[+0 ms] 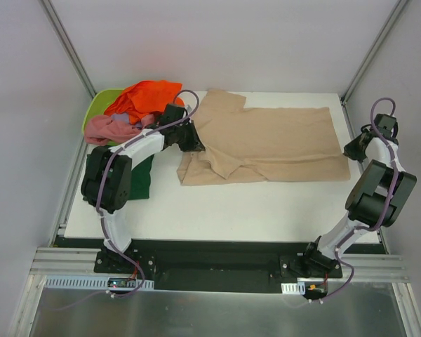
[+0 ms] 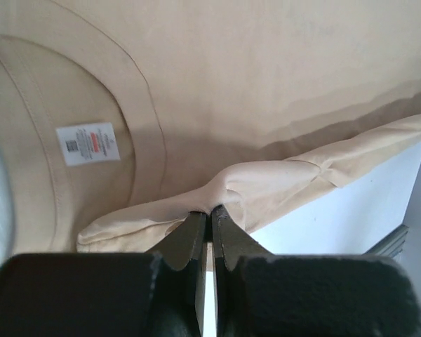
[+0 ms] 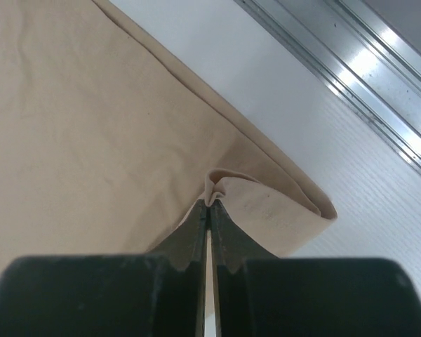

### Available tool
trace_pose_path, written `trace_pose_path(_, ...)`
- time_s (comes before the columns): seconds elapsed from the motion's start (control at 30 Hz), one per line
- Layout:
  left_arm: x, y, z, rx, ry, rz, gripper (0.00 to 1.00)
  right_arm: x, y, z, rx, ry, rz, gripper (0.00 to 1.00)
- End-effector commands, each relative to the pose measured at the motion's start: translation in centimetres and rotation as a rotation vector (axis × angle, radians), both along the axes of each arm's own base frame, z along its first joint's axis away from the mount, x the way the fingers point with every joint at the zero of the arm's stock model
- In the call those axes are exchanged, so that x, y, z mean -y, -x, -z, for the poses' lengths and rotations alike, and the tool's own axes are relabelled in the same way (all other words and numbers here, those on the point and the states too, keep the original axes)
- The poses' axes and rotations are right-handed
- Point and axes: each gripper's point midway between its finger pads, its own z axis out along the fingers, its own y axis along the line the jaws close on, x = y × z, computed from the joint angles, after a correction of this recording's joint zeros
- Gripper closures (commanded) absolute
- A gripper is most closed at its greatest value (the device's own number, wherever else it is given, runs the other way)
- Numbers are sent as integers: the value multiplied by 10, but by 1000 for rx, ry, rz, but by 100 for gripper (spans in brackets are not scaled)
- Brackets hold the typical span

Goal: Fold and stack the t-shirts
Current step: Fold the flattened tshirt in 1/3 of the way

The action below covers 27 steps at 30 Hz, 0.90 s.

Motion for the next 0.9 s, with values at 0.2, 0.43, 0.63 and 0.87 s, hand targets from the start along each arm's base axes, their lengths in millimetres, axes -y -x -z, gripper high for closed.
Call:
trace_pose_path(0.2, -3, -42, 9, 21, -21, 42, 87, 17, -37, 2, -27, 82, 5, 91)
trace_pose_path(0.43, -4, -54, -4, 38, -23, 58, 1, 20, -44, -13, -69, 132, -40, 55)
trace_pose_path(0.63, -26, -16, -37, 111, -86, 7, 1, 7, -9, -32, -147, 196, -87, 4)
trace_pose_path(0.87, -11, 51, -26, 94, -39, 66, 1, -65, 4, -13, -33, 2, -257, 4)
